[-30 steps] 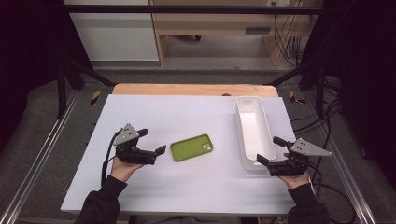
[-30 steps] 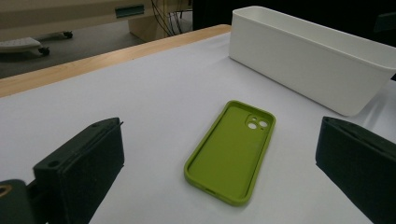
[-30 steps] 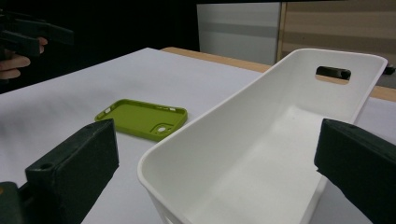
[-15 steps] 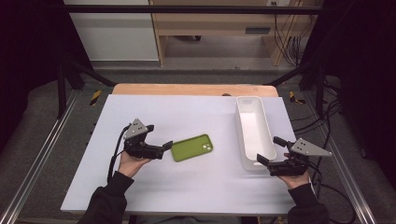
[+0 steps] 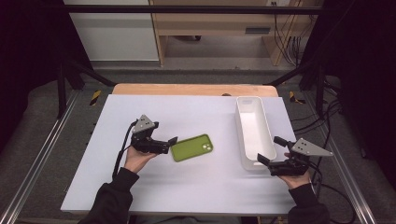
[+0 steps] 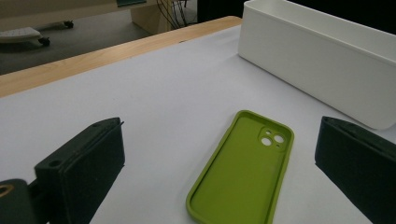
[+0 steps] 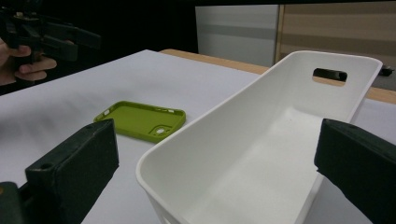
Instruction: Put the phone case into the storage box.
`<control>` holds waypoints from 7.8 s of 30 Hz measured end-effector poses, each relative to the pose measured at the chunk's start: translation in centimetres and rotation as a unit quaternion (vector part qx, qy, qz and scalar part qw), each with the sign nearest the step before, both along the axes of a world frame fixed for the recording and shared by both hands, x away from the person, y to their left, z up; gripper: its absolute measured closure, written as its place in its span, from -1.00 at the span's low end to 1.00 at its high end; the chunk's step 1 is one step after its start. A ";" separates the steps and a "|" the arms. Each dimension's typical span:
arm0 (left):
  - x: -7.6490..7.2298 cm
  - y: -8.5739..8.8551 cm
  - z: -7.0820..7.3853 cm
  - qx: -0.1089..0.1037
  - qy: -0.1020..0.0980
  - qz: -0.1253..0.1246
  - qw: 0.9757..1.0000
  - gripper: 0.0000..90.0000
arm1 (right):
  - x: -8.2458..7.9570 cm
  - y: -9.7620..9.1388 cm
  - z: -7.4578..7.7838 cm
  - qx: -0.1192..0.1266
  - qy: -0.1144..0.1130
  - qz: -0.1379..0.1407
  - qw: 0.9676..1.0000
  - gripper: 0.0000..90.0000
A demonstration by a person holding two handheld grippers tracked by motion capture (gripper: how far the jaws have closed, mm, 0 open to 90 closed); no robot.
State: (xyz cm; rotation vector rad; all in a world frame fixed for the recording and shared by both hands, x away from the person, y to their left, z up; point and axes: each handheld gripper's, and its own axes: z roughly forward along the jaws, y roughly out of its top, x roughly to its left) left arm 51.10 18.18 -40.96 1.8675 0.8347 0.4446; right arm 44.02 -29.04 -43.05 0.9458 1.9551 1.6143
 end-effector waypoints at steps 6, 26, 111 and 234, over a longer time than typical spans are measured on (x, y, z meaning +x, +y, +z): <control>0.6 -0.4 -0.1 0.008 0.001 0.003 1.000 -0.98 | 0.0 0.1 0.0 0.000 0.002 0.002 1.000 -1.00; 3.1 -1.2 -2.2 0.033 0.030 0.021 0.999 -0.93 | 0.1 0.1 -0.1 -0.003 0.003 0.002 1.000 -1.00; 4.7 -2.7 -6.3 0.115 0.114 0.029 0.986 0.99 | 0.0 0.1 -0.1 -0.004 0.003 0.003 1.000 -1.00; -0.6 -1.8 -2.1 0.072 0.061 0.003 0.996 0.02 | 0.0 0.0 0.0 -0.003 0.002 0.006 1.000 -1.00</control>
